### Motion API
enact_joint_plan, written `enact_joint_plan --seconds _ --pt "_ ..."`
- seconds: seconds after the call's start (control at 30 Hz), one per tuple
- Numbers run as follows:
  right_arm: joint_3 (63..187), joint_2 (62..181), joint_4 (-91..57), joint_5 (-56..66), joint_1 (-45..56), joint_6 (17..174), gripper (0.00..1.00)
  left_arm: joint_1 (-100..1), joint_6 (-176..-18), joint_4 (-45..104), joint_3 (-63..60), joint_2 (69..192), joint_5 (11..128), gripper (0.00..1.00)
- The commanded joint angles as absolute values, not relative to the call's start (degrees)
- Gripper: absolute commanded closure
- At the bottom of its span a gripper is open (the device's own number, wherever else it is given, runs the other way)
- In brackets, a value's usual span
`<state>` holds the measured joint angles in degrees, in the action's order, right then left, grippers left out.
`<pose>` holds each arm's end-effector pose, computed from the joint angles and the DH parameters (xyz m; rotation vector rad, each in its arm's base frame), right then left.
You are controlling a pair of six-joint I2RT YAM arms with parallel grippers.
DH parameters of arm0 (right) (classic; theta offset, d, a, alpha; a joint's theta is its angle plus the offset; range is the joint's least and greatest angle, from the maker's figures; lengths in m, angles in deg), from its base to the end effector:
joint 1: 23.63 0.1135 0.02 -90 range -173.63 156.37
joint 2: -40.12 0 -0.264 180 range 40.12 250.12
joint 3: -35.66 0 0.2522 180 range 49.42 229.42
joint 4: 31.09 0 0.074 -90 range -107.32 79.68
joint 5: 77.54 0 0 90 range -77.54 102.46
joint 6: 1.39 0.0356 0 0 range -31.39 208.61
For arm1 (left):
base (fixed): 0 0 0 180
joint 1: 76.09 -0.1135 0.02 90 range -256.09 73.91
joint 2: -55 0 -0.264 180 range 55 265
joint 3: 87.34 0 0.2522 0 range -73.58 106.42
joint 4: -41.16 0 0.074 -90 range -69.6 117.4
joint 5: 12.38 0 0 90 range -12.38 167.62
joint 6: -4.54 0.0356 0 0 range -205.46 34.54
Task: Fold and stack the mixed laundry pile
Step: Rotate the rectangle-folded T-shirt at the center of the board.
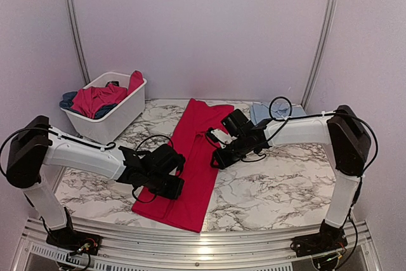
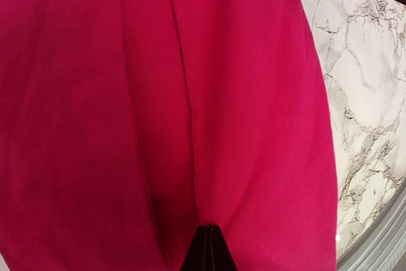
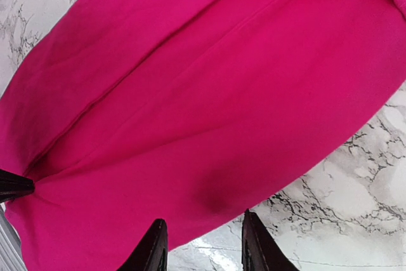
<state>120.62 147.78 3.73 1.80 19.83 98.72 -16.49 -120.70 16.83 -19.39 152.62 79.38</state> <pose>0.2795 0.2739 0.1758 -0.8326 2.5276 0.5708 0.1723 -0.2915 0.1617 0.5421 2.5739 -0.6020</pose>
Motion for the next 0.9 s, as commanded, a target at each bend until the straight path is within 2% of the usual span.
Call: enact_joint_plan --seconds 0.0,0.27,0.53,0.87 --pt "120.4 145.2 3.0 -0.5 20.7 99.7 0.65 -17.2 -121.3 15.4 -20.5 154.0 81.0 1.00" --pt "120.5 149.0 -1.8 -3.4 21.0 101.5 0.65 -18.0 -118.7 14.4 -22.0 144.0 85.6 0.52" --pt "121.5 155.9 -2.9 -4.1 19.4 101.3 0.66 -24.5 -118.1 15.9 -27.2 143.9 84.3 0.51" --pt "122.8 160.0 -1.9 -4.1 10.9 99.6 0.67 -21.1 -117.5 19.6 -25.2 153.8 78.4 0.58"
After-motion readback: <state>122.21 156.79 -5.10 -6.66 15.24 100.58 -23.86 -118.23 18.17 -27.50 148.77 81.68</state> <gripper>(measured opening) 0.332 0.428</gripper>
